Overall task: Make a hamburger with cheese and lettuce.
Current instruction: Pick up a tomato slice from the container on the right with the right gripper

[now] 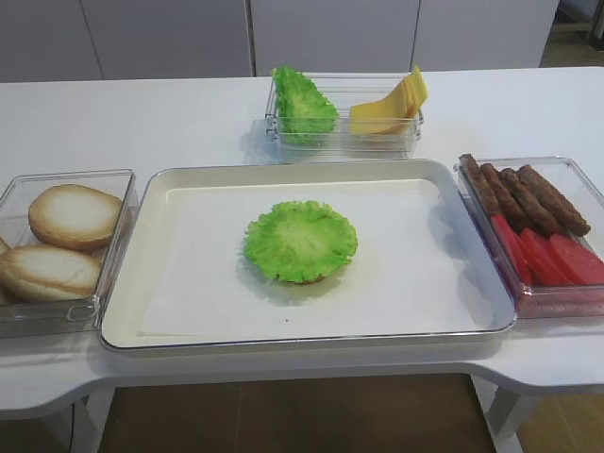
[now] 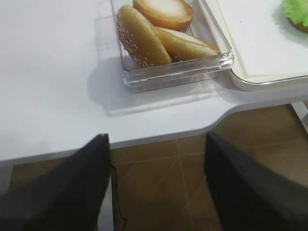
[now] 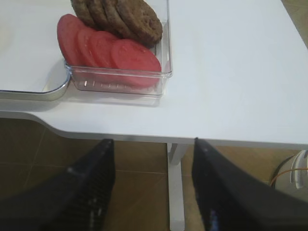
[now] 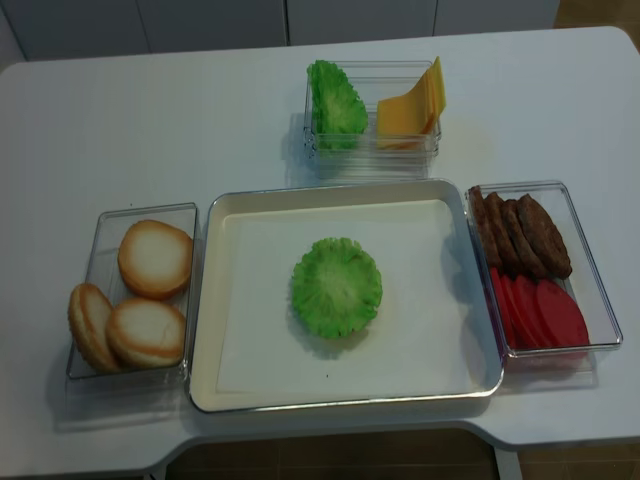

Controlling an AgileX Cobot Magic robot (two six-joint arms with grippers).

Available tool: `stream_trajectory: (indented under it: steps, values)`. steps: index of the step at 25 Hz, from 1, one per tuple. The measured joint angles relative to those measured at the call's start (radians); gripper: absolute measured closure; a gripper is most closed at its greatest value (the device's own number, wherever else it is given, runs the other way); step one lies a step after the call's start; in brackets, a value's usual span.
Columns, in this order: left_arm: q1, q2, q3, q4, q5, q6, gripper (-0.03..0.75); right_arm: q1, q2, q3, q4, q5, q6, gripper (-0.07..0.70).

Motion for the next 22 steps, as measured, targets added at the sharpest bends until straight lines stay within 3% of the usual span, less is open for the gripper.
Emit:
stream_trajectory:
  steps: [13, 18, 22]
  values:
    - [0.000, 0.000, 0.000, 0.000, 0.000, 0.000, 0.257, 0.000, 0.000, -0.007, 0.015, -0.007, 0.000, 0.274]
    - [0.000, 0.000, 0.000, 0.000, 0.000, 0.000, 0.257, 0.000, 0.026, -0.086, 0.107, -0.013, 0.002, 0.275]
    - [0.000, 0.000, 0.000, 0.000, 0.000, 0.000, 0.257, 0.000, 0.175, -0.181, 0.146, -0.015, 0.002, 0.274]
